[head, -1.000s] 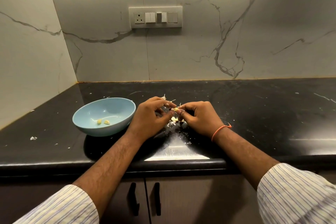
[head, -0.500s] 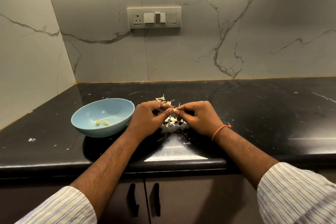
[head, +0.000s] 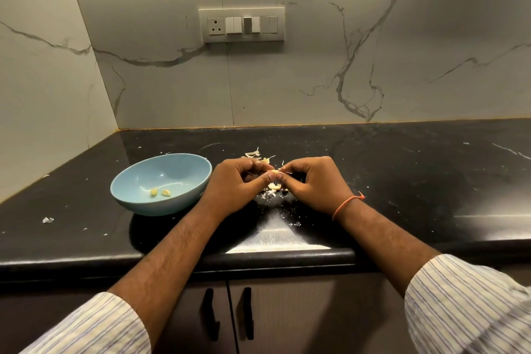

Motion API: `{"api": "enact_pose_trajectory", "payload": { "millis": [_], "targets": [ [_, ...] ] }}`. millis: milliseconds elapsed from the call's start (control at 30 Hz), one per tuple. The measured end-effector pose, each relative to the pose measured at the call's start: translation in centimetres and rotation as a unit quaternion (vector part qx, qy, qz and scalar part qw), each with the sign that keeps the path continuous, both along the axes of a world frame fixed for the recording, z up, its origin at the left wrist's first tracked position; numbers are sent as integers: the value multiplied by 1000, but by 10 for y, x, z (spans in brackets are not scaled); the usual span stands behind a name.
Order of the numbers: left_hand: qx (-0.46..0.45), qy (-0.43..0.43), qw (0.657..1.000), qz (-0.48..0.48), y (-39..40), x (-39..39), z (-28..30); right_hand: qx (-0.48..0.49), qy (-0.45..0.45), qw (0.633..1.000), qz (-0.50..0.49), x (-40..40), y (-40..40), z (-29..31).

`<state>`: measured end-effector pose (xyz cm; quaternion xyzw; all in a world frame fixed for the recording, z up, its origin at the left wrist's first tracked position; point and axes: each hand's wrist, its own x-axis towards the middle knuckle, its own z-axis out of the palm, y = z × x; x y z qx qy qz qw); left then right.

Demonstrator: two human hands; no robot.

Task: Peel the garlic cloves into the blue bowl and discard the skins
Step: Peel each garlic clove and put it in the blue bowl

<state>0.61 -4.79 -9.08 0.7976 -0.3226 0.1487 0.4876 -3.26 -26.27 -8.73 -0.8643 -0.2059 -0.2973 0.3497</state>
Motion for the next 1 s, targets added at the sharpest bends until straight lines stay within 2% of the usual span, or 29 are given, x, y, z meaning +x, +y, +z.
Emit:
{"api": "enact_pose_trajectory", "payload": {
  "millis": [400, 767, 1000],
  "targets": [
    [-10, -42, 999, 8, 1, -9, 2, -99, -99, 989, -57, -1, 4, 1],
    [-15, -12, 1000, -7, 1, -8, 3, -54, -101, 992, -46, -4, 7, 3],
    [-7, -35, 999, 3, -1, -11, 5, -57, -92, 992, -64, -1, 6, 2]
  ]
}}
